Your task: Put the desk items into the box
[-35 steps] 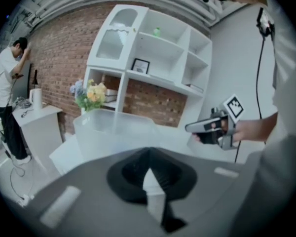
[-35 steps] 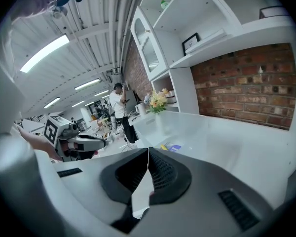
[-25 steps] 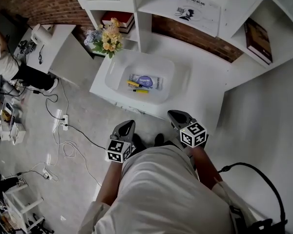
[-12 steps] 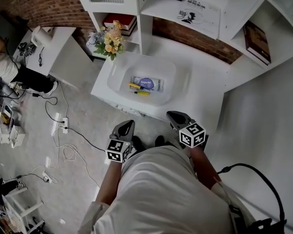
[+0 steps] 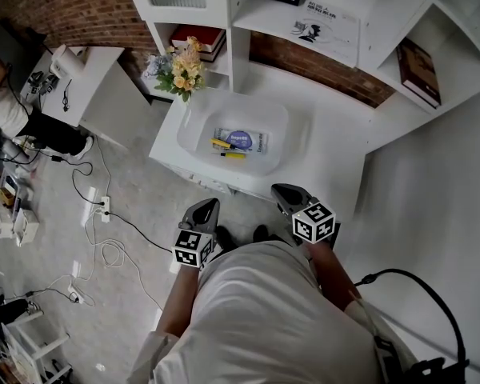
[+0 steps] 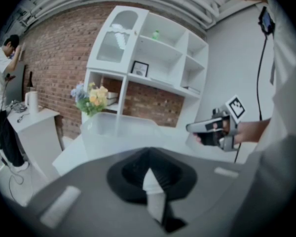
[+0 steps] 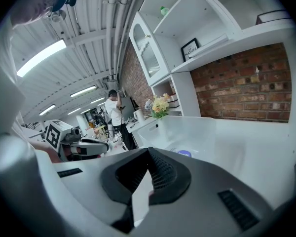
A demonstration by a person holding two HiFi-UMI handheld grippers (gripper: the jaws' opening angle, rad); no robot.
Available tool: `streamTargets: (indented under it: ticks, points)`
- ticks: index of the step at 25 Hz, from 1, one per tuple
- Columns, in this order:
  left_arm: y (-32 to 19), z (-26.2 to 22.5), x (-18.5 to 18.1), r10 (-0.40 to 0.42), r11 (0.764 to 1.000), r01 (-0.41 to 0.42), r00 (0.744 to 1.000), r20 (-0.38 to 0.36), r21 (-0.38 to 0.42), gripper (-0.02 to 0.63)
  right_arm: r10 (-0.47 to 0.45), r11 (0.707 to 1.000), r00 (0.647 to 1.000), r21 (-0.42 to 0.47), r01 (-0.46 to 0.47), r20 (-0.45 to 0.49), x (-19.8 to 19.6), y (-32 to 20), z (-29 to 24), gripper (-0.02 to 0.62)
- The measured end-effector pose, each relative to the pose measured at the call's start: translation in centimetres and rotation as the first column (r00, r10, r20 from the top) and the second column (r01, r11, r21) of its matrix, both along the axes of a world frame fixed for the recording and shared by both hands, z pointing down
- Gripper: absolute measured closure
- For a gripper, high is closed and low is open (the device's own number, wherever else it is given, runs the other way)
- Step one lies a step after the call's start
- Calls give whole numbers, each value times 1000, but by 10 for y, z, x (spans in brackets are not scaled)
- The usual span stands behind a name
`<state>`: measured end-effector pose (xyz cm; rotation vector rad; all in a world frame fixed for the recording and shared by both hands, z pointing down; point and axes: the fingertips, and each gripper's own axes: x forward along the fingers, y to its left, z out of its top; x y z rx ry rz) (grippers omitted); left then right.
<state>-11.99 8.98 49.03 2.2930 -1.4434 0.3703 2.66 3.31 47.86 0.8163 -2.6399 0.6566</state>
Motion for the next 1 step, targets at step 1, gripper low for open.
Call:
streamTargets:
  ticks: [1]
  points:
    - [0, 1, -1, 0, 1000, 0, 1000, -1, 0, 603, 1, 1000, 1000, -1, -1, 0, -1, 1, 1, 594]
